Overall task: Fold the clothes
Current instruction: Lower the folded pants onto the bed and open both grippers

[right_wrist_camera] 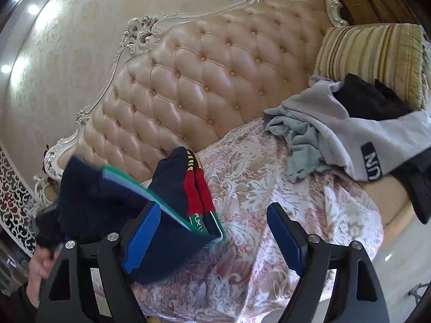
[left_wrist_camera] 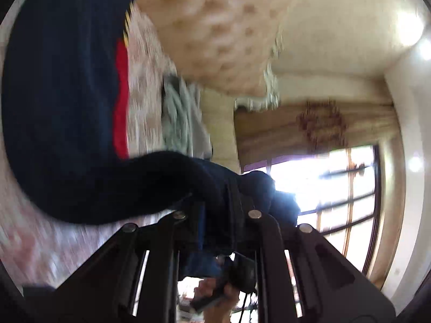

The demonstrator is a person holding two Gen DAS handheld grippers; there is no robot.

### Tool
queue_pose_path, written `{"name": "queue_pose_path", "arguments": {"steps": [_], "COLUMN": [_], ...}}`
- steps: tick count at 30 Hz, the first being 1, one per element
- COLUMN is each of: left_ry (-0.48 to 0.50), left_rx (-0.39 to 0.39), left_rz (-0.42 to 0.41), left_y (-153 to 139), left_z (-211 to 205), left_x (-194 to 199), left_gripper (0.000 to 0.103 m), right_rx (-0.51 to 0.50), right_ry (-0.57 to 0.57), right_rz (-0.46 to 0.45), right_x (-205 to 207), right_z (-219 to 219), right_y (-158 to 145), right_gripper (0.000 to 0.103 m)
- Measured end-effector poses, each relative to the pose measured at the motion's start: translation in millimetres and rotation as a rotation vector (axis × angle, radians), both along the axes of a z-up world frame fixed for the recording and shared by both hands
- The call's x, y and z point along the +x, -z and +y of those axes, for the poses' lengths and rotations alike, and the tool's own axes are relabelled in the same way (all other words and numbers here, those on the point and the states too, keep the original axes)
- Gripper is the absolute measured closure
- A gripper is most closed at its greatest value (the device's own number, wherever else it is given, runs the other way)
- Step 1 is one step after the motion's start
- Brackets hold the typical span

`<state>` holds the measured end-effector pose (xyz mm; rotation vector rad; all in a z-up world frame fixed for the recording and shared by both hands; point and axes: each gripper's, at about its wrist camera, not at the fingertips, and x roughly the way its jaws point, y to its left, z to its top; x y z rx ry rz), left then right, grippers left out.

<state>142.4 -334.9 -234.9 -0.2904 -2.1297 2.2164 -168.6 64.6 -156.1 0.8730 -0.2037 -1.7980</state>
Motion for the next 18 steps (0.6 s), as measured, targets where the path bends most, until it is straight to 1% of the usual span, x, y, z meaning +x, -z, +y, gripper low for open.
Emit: {"name": "queue_pose_path", "arguments": {"steps": [2, 4, 7, 9, 12, 14, 15, 17, 18], "left_ry": [-0.056, -0.094, -0.171, -0.211, -0.238, -0.242, -0.233, -0.157, -0.133], "left_rx": [0.047, 0.104, 0.164, 0.221, 0.289, 0.406, 0.425, 0.364, 0.360], "left_rz": [0.008, 0.023, 0.021, -0.006, -0.159, -0.203, -0.185, -0.210, -0.212], "left_y": [8, 21, 46, 67, 102, 123, 124, 115, 113], "left_z": [-36, -63, -102, -120, -135, -137, -139, -150, -155], "left_x": [7, 27, 35, 44, 52, 55, 56, 59, 61], "left_gripper": [0.087, 0.087, 0.087, 0.087, 0.082, 0.071, 0.070, 0.068, 0.068], "right_rx": [0.007, 0.021, 0.052, 0.065, 0.082, 0.088, 0.090, 0.090, 0.091], "right_ry": [-0.024, -0.050, -0.095, -0.113, -0.140, -0.162, -0.170, -0.189, -0.198], "right_rz": [0.010, 0.025, 0.051, 0.062, 0.077, 0.083, 0.085, 0.086, 0.083], "right_x": [-3, -1, 1, 4, 9, 13, 14, 17, 18], "right_z": [-21, -40, -74, -91, -118, -135, -142, -156, -163], "right_y": [-4, -6, -11, -12, -15, -15, -15, -12, -9], "right_gripper": [0.021, 0.021, 0.021, 0.021, 0.021, 0.021, 0.021, 0.021, 0.021]}}
